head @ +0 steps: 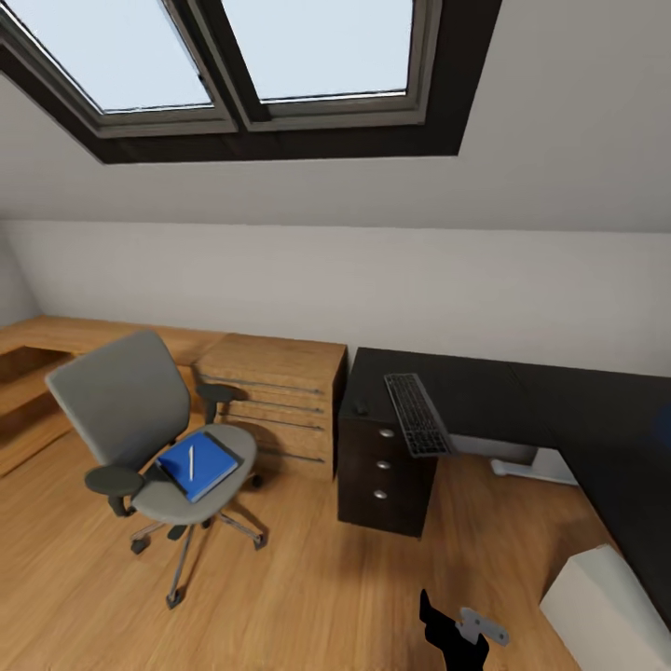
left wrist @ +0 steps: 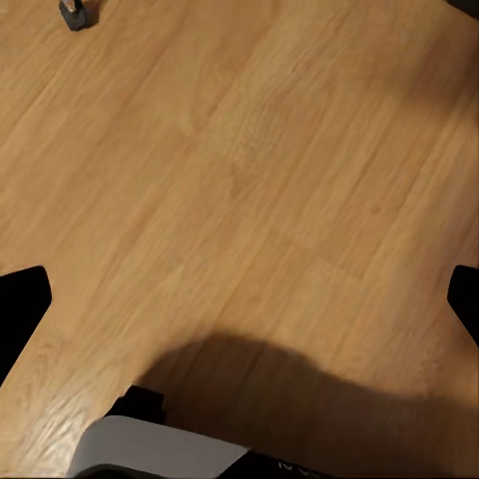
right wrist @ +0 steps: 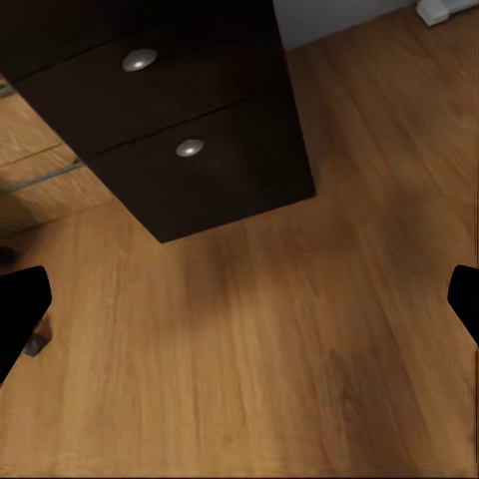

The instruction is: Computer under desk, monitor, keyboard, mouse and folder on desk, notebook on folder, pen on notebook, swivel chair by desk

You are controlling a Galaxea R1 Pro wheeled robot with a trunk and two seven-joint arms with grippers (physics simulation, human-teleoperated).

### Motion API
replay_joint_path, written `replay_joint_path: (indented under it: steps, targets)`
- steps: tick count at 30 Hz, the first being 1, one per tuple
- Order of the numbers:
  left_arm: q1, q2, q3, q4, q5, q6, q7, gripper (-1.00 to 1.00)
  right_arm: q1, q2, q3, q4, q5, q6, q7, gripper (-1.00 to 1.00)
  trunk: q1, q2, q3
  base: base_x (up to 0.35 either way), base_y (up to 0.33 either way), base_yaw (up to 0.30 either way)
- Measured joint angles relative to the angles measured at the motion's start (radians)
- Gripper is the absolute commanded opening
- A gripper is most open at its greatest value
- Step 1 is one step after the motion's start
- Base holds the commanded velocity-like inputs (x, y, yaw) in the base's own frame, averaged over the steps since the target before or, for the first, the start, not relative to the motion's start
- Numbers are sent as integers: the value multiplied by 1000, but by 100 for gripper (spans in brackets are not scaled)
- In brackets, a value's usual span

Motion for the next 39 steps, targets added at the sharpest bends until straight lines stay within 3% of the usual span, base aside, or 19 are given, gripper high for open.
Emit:
replay_joint_path:
  steps: [39]
  targets:
    - [0,0,0,-2,0,-22,0,100,0,-2,-1,-1,0,-2,0,100,-150,274,122,-337,-122,3]
